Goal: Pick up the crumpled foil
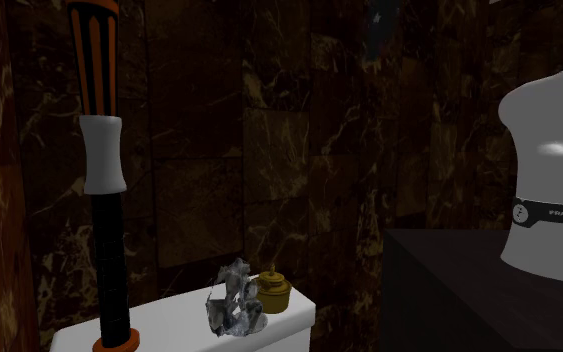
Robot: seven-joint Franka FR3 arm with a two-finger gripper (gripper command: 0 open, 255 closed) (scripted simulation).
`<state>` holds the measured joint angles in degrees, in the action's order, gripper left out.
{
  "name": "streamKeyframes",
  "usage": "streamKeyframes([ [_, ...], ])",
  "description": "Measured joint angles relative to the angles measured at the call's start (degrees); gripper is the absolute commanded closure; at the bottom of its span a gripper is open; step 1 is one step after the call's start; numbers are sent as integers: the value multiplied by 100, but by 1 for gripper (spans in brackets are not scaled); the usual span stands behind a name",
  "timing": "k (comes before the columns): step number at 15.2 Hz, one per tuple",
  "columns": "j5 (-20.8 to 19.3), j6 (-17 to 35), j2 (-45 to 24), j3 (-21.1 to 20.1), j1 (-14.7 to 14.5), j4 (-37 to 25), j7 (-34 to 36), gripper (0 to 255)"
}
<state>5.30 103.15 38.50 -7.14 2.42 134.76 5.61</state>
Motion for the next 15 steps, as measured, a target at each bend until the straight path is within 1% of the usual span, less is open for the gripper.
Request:
streamKeyframes([
  [10,-94,1586,-1798,-359,324,26,900,0],
  [15,-289,2276,-2895,-496,467,-246,1444,0],
])
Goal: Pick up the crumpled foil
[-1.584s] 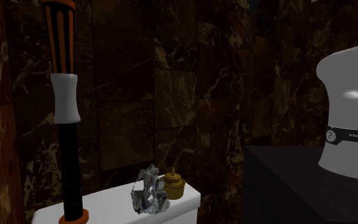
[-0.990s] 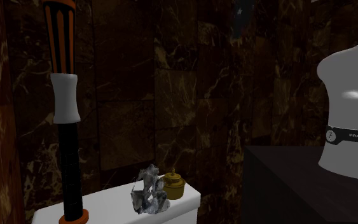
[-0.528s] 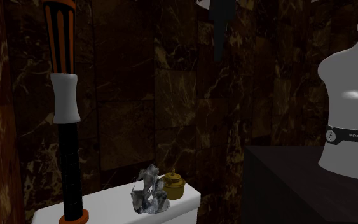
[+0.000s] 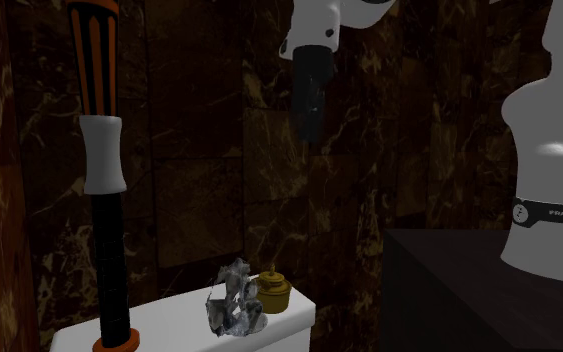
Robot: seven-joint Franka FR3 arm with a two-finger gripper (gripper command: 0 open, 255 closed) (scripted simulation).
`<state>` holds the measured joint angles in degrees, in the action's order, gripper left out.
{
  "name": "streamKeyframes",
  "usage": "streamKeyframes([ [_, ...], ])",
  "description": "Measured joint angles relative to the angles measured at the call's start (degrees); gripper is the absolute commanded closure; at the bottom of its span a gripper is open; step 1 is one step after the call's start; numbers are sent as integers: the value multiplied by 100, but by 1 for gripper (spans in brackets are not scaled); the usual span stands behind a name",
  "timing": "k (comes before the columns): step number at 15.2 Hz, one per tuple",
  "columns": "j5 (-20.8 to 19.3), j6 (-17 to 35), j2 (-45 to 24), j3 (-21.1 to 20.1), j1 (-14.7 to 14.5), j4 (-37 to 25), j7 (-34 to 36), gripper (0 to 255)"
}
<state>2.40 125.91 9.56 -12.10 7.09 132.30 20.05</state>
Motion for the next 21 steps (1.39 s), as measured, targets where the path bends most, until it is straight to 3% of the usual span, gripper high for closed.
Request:
streamKeyframes([
  [11,-598,1012,-2369,127,77,-1034,1146,0],
  [21,-797,1303,-4478,507,-33,-2603,1812,0],
])
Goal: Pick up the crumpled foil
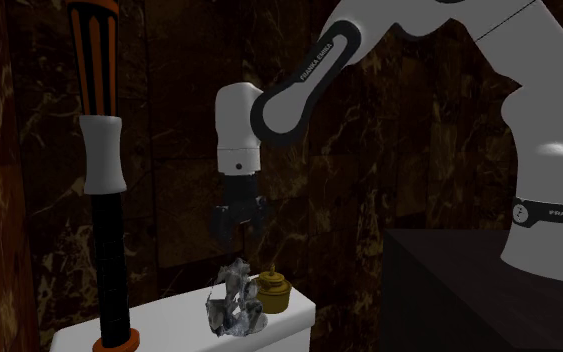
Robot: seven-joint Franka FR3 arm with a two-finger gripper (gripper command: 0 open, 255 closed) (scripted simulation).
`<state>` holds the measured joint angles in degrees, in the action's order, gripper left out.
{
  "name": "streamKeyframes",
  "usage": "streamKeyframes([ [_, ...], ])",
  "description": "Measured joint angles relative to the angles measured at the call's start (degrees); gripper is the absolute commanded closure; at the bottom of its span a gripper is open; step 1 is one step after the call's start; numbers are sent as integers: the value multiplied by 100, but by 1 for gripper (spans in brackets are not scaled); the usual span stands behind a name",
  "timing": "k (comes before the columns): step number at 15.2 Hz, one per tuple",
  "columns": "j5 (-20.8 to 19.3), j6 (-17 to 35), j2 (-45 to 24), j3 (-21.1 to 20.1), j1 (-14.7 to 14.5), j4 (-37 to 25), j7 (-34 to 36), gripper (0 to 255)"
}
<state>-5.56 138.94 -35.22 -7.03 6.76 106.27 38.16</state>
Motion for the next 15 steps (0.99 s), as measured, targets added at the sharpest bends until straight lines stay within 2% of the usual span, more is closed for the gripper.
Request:
streamKeyframes([
  [7,-49,308,-486,63,-41,-168,57,0],
  [8,-53,328,-511,66,-47,-172,64,255],
  [15,-57,355,-527,72,-47,-178,66,255],
])
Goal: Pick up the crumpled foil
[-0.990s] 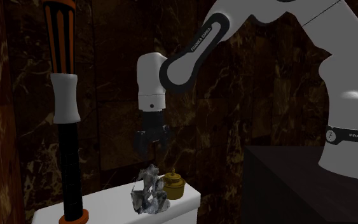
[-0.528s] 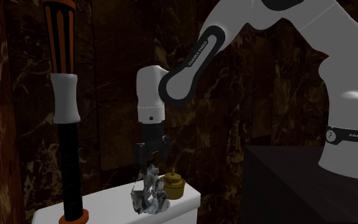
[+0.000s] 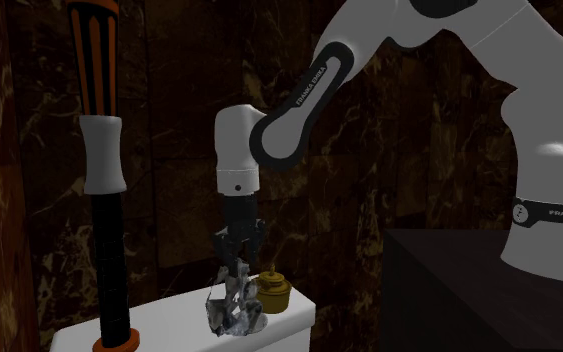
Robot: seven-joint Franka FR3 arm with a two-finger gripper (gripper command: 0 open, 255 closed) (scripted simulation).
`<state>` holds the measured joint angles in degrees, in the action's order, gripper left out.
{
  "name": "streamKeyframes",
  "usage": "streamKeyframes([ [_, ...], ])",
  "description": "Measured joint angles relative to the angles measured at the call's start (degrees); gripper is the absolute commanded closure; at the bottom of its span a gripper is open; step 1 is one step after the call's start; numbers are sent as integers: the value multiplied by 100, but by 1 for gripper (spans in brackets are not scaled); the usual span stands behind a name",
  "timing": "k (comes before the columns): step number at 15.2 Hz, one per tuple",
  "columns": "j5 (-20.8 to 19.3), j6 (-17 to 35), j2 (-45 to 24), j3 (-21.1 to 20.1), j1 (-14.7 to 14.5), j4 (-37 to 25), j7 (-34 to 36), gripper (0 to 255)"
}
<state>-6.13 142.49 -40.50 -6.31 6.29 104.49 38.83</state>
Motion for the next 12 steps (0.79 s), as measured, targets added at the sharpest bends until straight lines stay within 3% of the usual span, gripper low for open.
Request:
streamKeyframes([
  [12,62,-378,476,-61,43,110,-38,255],
])
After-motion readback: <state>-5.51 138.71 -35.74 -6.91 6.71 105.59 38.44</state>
